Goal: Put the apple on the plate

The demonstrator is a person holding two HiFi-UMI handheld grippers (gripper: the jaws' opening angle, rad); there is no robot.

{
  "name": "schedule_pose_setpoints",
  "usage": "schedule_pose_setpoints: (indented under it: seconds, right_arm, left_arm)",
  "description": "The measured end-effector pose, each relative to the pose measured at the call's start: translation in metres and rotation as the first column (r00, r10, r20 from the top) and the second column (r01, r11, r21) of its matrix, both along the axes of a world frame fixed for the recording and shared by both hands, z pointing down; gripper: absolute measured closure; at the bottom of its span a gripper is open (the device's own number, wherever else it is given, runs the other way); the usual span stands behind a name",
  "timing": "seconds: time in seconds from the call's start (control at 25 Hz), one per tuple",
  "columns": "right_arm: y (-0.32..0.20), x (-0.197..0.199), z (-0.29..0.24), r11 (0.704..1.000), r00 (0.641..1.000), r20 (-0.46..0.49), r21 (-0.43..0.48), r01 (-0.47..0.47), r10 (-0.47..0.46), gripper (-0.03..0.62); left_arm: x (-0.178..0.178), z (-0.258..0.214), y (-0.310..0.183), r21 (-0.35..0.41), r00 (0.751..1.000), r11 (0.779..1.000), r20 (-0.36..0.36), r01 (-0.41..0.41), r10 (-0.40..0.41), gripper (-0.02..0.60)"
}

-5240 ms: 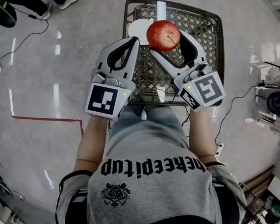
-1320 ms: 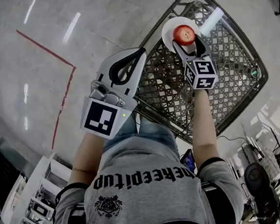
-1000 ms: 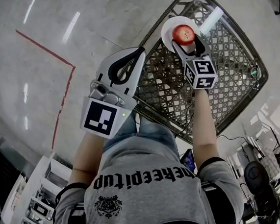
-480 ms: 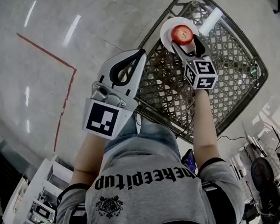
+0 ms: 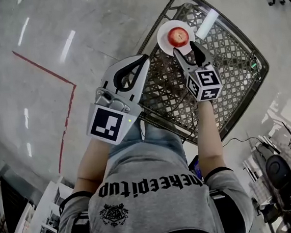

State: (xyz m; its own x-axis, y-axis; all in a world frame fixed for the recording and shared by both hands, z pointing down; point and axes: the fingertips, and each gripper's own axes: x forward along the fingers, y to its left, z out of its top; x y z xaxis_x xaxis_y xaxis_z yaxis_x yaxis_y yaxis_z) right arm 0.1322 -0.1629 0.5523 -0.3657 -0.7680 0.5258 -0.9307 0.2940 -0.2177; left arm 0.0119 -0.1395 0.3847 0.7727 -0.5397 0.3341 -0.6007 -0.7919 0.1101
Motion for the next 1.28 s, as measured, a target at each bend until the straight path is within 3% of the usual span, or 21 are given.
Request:
schedule_pose_setpoints:
  seconds: [0.24,0.52,1.28]
  right_arm:
    - [0.013,-0.005,-0.048,0.996,0.999,0.033,0.09,-0.026,0.023,0.507]
    - [0.026,-0.007,-0.11,0.979,0.997,0.042,0.19,-0.075,0.068,0.598]
    - [0.095,-0.035,-0.24,0.908,0.988,0.053,0.39,-0.152,0.142,0.6]
  left_arm:
    - [0.002,-0.012,0.004,0.017,0.998,0.998,-0.022,-0.06,0.06,0.555]
    - [0.007,-0.034,0.005,0.052,0.988,0.989,-0.054,-0.139,0.142,0.555]
    - [0.038,-0.076,0.049,0.115,0.921,0.928,-0.129,-0.354,0.367,0.555]
